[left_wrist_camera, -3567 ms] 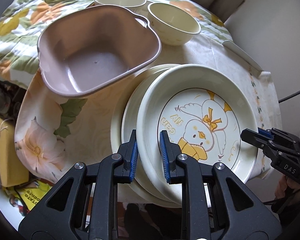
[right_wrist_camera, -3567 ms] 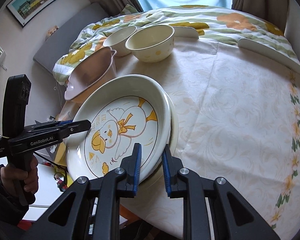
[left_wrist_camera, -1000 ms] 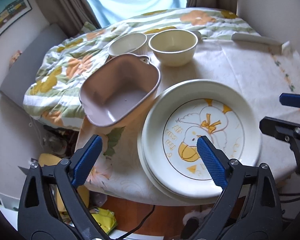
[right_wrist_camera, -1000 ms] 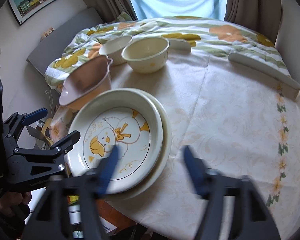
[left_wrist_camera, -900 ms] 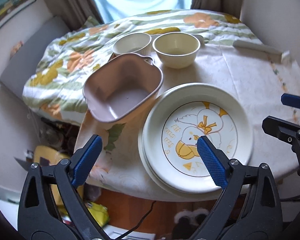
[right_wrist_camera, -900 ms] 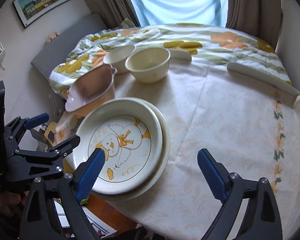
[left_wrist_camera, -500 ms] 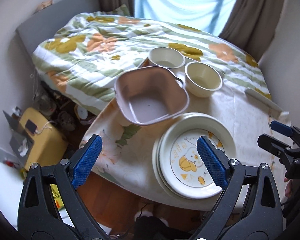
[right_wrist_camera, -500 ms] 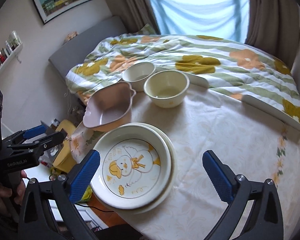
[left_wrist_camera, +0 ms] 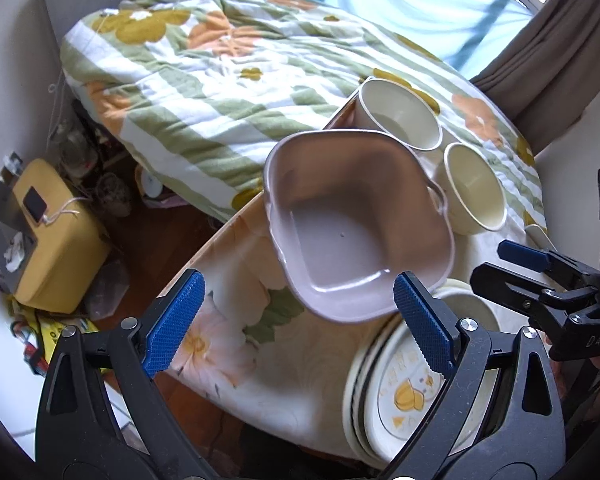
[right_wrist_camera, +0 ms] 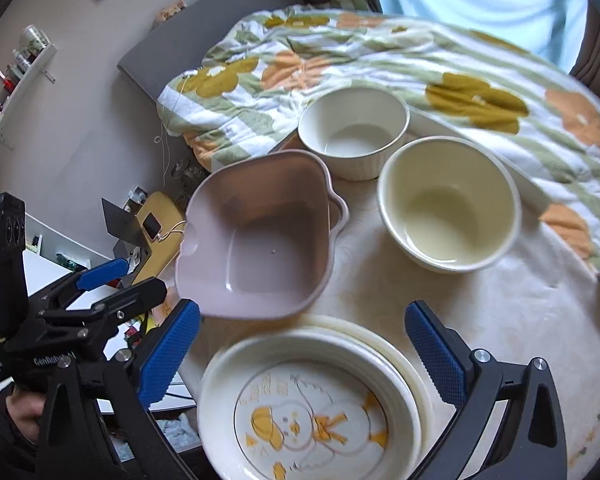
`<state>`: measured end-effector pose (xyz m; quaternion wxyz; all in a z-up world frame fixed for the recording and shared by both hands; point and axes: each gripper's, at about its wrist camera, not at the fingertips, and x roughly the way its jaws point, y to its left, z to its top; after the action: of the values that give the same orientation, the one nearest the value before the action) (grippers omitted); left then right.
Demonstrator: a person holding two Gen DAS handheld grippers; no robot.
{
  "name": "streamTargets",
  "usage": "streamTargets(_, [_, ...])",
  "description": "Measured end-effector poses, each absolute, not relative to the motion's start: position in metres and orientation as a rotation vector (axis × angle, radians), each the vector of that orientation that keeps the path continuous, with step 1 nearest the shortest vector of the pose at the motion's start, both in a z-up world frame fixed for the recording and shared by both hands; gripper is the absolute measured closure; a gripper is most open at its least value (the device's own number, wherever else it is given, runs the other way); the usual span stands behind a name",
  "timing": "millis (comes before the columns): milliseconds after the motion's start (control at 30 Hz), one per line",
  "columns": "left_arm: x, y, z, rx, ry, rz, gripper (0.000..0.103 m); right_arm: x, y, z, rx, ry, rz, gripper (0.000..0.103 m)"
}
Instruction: Organize plates and bowls
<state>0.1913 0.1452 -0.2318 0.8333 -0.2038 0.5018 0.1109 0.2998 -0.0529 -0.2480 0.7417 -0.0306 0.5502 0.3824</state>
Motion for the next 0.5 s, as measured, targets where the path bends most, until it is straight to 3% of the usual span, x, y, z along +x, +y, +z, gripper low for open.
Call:
streamTargets(167, [0.217,0.153,-0.26,-0.465,1.106,0.212,0.012,0.319,-0.029,-0.271,-0.085,1.249,0.862,0.004])
streamTargets(233, [0.226,0.153,-0.269,-0.463,1.125,0.21,0.024,0.324,-0.021,-0.278,-0.093,1.264,0.878,0.025])
streamTargets(333, [0.236,0.155,-0.282,-0.475,1.154,0.2,0.041,0.329,-0.015,-0.289,-0.093,1.285,0.877,0.048])
streamTargets(400, [0.241,0.154,-0.289,-0.47,1.17,0.191,0.061,0.332,-0.014,-0.294,-0.086,1.29,0.871,0.058])
streamTargets(433, [0.244,0.155,-0.292,-0.465,1.179,0.189,0.067,0.333,-0.014,-0.296,-0.083,1.292,0.868,0.069])
streamTargets(467, [0.246,0.155,-0.295,-0.462,1.189,0.186,0.081,0.334,-0.014,-0.297,-0.081,1.288,0.861,0.075])
streamTargets(500, [0.248,0.155,-0.296,-0.457,1.193,0.192,0.085,0.335,-0.014,-0.298,-0.084,1.285,0.851,0.078])
